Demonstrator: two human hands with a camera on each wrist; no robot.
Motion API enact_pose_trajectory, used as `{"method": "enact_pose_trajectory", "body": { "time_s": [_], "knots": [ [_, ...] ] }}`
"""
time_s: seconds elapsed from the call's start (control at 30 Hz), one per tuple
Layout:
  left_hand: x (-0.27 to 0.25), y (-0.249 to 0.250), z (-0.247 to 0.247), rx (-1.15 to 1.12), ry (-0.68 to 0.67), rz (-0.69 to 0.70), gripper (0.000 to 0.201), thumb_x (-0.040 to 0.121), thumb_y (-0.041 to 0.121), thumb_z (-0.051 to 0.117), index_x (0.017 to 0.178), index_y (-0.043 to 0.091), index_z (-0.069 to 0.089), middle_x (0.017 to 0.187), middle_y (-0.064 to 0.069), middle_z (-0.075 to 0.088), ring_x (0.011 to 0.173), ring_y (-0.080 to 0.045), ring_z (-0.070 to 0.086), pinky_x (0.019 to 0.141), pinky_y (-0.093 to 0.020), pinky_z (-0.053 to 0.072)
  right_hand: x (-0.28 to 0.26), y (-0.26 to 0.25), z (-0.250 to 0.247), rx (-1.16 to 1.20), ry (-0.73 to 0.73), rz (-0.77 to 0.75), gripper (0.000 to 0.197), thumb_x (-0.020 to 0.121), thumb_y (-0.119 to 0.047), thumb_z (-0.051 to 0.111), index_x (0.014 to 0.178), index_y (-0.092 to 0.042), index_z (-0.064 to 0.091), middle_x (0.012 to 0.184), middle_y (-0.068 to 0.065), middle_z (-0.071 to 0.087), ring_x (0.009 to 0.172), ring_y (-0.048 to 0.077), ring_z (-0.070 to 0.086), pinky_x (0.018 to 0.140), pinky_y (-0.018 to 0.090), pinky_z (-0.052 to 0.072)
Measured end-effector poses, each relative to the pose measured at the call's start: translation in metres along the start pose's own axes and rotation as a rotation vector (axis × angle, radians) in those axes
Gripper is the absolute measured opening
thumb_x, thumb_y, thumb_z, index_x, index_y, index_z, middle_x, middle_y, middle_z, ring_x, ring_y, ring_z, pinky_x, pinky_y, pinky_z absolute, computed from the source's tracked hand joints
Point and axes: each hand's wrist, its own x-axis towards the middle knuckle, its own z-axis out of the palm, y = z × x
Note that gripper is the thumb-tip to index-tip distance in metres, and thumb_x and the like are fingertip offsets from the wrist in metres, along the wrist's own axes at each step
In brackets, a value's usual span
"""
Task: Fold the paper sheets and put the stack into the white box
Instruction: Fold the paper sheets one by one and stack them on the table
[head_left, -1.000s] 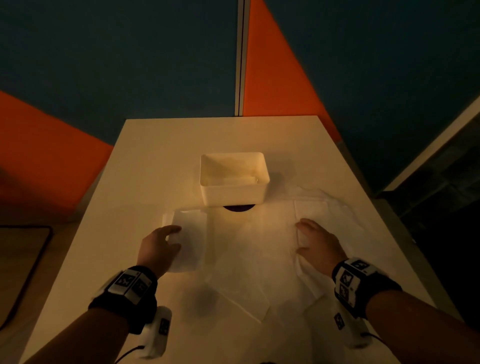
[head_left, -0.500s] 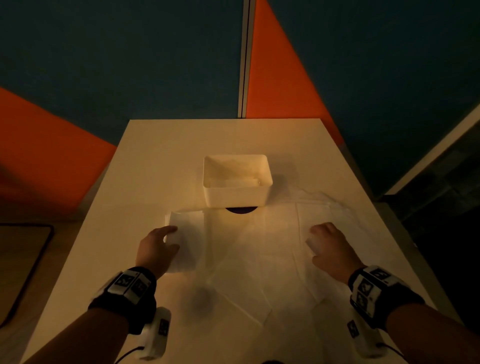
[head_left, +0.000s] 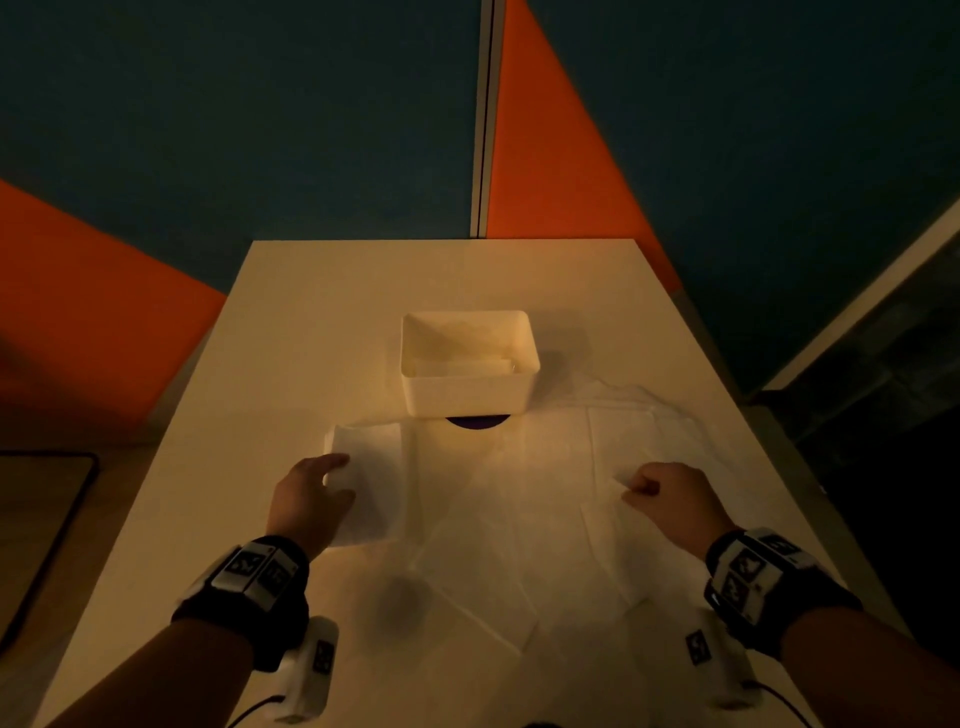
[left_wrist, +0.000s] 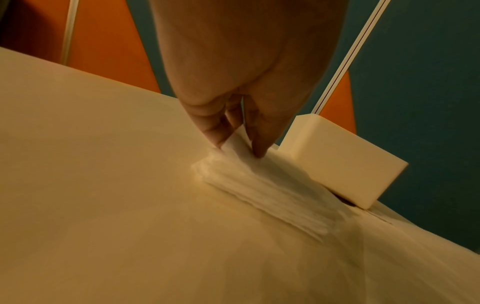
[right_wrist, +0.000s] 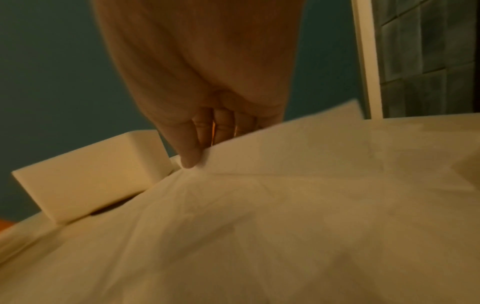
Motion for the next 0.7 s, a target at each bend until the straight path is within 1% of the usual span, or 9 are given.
{"method": "enact_pose_trajectory", "body": {
  "time_s": [0.07, 0.13, 0.2, 0.3, 0.37, 0.47, 0.53, 0.63, 0.7],
  "knots": [
    [-0.003, 0.002, 0.0, 0.067, -0.002, 0.007, 0.043, 0.077, 0.011, 0.071, 0.119, 0.015, 0.063, 0.132, -0.013, 0.046, 0.113, -0.036, 0.05, 0.098, -0.041, 0.04, 0.001, -0.005, -0.004, 0.025, 0.024, 0.023, 0.017, 0.085, -0.017, 0.066, 0.07, -0.012, 0.06, 0.071, 0.001, 0.06, 0.07, 0.013, 0.054, 0.061, 0.019, 0.04],
    [-0.007, 0.009, -0.002, 0.217, 0.016, 0.008, 0.043, 0.079, 0.023, 0.071, 0.121, 0.022, 0.061, 0.141, -0.012, 0.036, 0.123, -0.038, 0.036, 0.103, -0.045, 0.034, 0.0, -0.013, -0.01, 0.068, 0.057, 0.036, 0.015, 0.087, -0.018, 0.064, 0.076, -0.009, 0.063, 0.072, 0.0, 0.059, 0.068, 0.008, 0.051, 0.058, 0.015, 0.037],
    [-0.01, 0.02, -0.002, 0.289, 0.037, 0.065, 0.044, 0.079, 0.032, 0.071, 0.121, 0.026, 0.06, 0.142, -0.011, 0.036, 0.126, -0.036, 0.033, 0.104, -0.044, 0.032, 0.0, -0.023, -0.014, 0.133, 0.09, 0.03, 0.015, 0.088, -0.018, 0.063, 0.079, -0.006, 0.063, 0.073, 0.001, 0.06, 0.07, 0.013, 0.054, 0.061, 0.022, 0.042],
    [-0.015, 0.046, 0.001, 0.107, -0.026, 0.219, 0.043, 0.078, 0.033, 0.072, 0.119, 0.025, 0.061, 0.134, -0.004, 0.047, 0.121, -0.026, 0.044, 0.103, -0.038, 0.036, -0.003, -0.048, -0.021, 0.325, 0.112, 0.05, 0.015, 0.09, -0.015, 0.059, 0.081, -0.003, 0.061, 0.077, 0.013, 0.064, 0.07, 0.024, 0.06, 0.064, 0.034, 0.051],
    [-0.024, 0.069, 0.003, -0.119, -0.195, 0.255, 0.05, 0.077, 0.032, 0.074, 0.123, 0.03, 0.056, 0.13, 0.008, 0.046, 0.119, -0.015, 0.046, 0.103, -0.033, 0.038, -0.006, -0.068, -0.024, 0.501, 0.115, 0.09, 0.014, 0.091, -0.012, 0.057, 0.084, 0.0, 0.059, 0.083, 0.017, 0.065, 0.07, 0.026, 0.063, 0.06, 0.034, 0.054],
    [-0.041, 0.097, 0.009, -0.176, -0.438, 0.413, 0.079, 0.068, 0.038, 0.08, 0.135, 0.039, 0.038, 0.135, 0.019, 0.037, 0.121, -0.002, 0.039, 0.107, -0.027, 0.034, -0.012, -0.097, -0.027, 0.792, 0.113, 0.12, 0.012, 0.092, -0.009, 0.055, 0.092, 0.003, 0.056, 0.085, 0.018, 0.065, 0.066, 0.025, 0.064, 0.056, 0.035, 0.053],
    [-0.048, 0.107, 0.015, -0.145, -0.53, 0.486, 0.097, 0.063, 0.042, 0.082, 0.141, 0.042, 0.024, 0.142, 0.023, 0.028, 0.127, 0.002, 0.03, 0.108, -0.022, 0.027, -0.016, -0.112, -0.027, 0.925, 0.094, 0.125, 0.011, 0.092, -0.009, 0.054, 0.095, 0.002, 0.055, 0.084, 0.017, 0.065, 0.066, 0.025, 0.066, 0.057, 0.036, 0.053],
    [-0.054, 0.113, 0.025, -0.201, -0.56, 0.487, 0.108, 0.064, 0.04, 0.083, 0.145, 0.042, 0.012, 0.139, 0.032, 0.018, 0.127, 0.011, 0.02, 0.105, -0.016, 0.022, -0.022, -0.131, -0.027, 1.072, 0.077, 0.104, 0.008, 0.093, -0.008, 0.052, 0.085, -0.005, 0.052, 0.079, 0.014, 0.064, 0.062, 0.02, 0.067, 0.058, 0.035, 0.054],
    [-0.054, 0.116, 0.03, -0.279, -0.516, 0.472, 0.097, 0.071, 0.038, 0.078, 0.145, 0.041, 0.014, 0.143, 0.029, 0.023, 0.128, 0.009, 0.024, 0.105, -0.018, 0.028, -0.025, -0.141, -0.028, 1.158, 0.056, 0.086, 0.014, 0.093, -0.006, 0.05, 0.08, -0.007, 0.05, 0.071, 0.011, 0.064, 0.059, 0.019, 0.067, 0.057, 0.033, 0.054]
  ]
}}
